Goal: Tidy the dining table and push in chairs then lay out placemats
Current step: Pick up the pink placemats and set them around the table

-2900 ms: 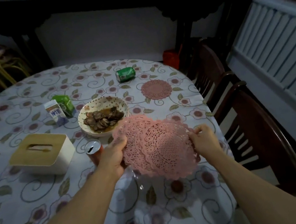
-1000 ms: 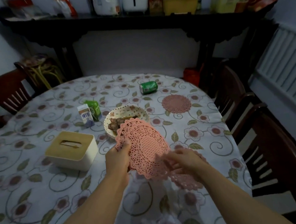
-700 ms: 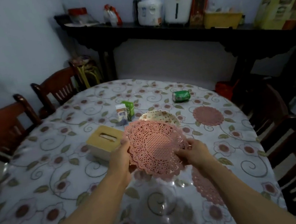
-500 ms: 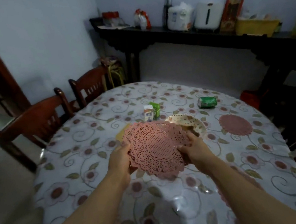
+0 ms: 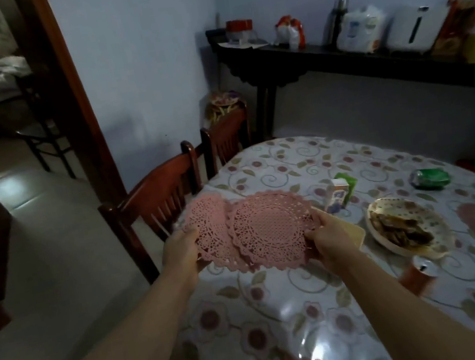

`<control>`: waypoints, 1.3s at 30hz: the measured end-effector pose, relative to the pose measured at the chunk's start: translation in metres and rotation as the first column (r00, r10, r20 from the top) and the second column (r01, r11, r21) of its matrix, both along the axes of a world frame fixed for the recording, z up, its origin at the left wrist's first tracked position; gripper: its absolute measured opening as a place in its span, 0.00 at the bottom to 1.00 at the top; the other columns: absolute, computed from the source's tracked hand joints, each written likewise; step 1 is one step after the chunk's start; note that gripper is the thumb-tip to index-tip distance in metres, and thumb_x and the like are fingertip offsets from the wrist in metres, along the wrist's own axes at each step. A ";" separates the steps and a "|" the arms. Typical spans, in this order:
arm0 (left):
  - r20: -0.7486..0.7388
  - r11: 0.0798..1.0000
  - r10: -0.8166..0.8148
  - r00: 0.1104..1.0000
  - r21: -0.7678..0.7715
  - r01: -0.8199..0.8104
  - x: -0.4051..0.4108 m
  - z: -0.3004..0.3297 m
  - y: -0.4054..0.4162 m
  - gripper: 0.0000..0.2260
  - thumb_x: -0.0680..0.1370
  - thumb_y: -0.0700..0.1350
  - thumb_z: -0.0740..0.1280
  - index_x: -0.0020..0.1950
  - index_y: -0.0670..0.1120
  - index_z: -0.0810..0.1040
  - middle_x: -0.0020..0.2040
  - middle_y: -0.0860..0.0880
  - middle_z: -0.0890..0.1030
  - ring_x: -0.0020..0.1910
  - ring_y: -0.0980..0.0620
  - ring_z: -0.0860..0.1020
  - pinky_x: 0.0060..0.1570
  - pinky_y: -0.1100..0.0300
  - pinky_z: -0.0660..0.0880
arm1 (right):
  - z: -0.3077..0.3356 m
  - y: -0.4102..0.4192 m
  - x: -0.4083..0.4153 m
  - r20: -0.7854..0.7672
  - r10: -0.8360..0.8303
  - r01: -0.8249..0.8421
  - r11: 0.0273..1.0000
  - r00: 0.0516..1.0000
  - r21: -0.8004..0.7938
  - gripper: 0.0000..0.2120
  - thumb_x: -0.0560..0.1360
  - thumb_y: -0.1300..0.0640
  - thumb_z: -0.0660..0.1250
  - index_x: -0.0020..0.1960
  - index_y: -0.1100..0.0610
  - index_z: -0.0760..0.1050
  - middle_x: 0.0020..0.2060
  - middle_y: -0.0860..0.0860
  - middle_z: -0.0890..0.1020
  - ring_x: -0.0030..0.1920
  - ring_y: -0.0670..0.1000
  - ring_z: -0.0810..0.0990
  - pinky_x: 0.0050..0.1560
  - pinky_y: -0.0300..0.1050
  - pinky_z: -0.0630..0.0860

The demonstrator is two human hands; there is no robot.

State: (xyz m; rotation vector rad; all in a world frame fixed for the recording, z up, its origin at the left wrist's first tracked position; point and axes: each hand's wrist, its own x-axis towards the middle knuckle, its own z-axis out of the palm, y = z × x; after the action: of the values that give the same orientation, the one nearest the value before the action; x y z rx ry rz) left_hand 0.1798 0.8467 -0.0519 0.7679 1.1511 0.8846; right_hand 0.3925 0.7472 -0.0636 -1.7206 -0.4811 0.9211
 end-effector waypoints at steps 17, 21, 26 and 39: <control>-0.078 1.000 0.025 0.997 -0.010 -0.026 -0.007 -0.058 0.171 0.13 0.81 0.40 0.57 0.64 0.44 0.75 0.57 0.43 0.80 0.51 0.46 0.79 0.48 0.53 0.77 | -0.148 0.156 0.022 0.046 -0.186 0.192 0.954 0.981 -0.232 0.15 0.72 0.64 0.57 0.57 0.54 0.72 0.45 0.60 0.79 0.37 0.55 0.74 0.34 0.50 0.75; -0.065 1.000 0.007 0.998 -0.013 -0.008 0.005 -0.068 0.205 0.12 0.81 0.41 0.58 0.62 0.47 0.75 0.52 0.48 0.81 0.50 0.49 0.79 0.47 0.52 0.78 | -0.150 0.186 0.007 0.042 -0.214 0.218 0.938 0.976 -0.271 0.10 0.76 0.61 0.58 0.56 0.56 0.73 0.44 0.59 0.80 0.38 0.57 0.77 0.36 0.50 0.76; -0.049 0.999 -0.038 0.998 -0.028 0.037 0.012 -0.080 0.235 0.09 0.81 0.41 0.58 0.53 0.51 0.76 0.49 0.50 0.80 0.50 0.50 0.79 0.46 0.53 0.77 | -0.168 0.210 -0.003 0.094 -0.177 0.199 0.910 0.980 -0.364 0.09 0.76 0.65 0.58 0.55 0.57 0.69 0.42 0.56 0.75 0.43 0.57 0.75 0.43 0.50 0.76; 0.089 0.963 -0.262 0.961 -0.046 0.267 0.012 -0.052 0.265 0.11 0.82 0.38 0.55 0.58 0.46 0.75 0.48 0.47 0.80 0.45 0.51 0.79 0.41 0.57 0.75 | -0.097 0.234 -0.038 0.151 -0.100 0.159 0.881 0.983 -0.446 0.29 0.77 0.52 0.64 0.73 0.64 0.61 0.69 0.63 0.68 0.66 0.63 0.70 0.58 0.50 0.71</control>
State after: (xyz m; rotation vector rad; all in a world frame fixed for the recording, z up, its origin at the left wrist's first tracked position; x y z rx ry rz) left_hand 0.1919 1.1119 -0.1039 0.8100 0.9705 0.6504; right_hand 0.3540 0.9810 -0.1606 -2.2213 -0.2305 0.8787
